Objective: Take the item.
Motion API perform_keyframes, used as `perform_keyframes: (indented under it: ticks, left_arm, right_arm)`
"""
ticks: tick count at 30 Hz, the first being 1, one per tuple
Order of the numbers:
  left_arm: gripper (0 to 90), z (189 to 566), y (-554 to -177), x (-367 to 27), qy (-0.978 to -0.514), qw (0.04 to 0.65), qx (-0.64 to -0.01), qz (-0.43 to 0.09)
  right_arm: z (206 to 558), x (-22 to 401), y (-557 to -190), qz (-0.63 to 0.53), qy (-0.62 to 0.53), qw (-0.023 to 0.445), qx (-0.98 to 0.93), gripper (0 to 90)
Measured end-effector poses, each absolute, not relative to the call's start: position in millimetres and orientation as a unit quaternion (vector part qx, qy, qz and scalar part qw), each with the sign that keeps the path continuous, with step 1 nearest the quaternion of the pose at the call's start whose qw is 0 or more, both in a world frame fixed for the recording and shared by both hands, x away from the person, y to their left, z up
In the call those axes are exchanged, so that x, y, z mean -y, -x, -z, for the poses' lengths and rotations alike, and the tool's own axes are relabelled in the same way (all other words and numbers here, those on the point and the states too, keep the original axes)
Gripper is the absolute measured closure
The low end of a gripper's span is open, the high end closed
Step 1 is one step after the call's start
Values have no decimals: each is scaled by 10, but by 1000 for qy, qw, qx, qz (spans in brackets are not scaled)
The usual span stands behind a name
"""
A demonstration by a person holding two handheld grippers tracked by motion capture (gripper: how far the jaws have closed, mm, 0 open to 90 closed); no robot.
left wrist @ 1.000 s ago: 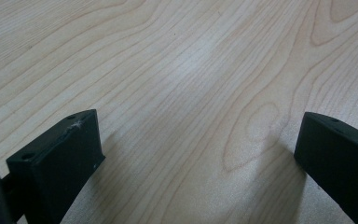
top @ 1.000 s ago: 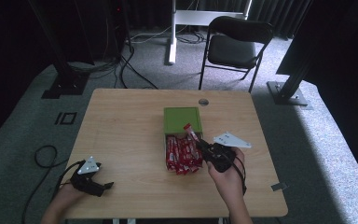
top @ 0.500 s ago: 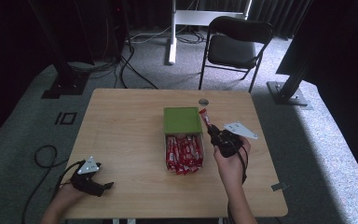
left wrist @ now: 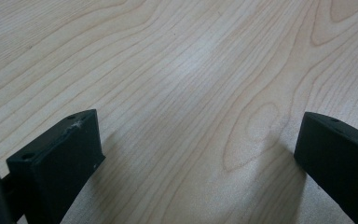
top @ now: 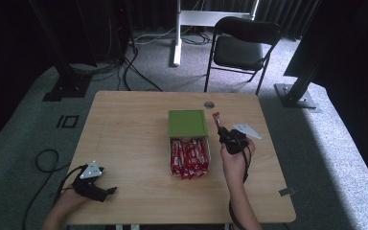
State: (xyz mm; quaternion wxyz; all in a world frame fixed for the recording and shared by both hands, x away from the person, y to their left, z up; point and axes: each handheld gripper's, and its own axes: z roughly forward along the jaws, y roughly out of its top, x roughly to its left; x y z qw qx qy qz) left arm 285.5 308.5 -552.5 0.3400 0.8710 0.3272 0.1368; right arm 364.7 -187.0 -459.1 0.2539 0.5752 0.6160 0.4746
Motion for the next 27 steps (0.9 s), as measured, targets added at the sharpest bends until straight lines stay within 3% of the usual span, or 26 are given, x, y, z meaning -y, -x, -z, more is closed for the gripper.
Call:
perform_keyframes:
  ticks: [12, 27]
  left_arm:
    - [16, 5525, -2855, -3085, -871, 340, -327, -137]
    - [16, 5525, -2854, -3085, -871, 340, -328, -136]
  right_arm:
    - [4964, 1856, -3789, -461, -616, 247, -588, 826]
    - [5379, 1763, -3927, -441, -638, 205, -597, 826]
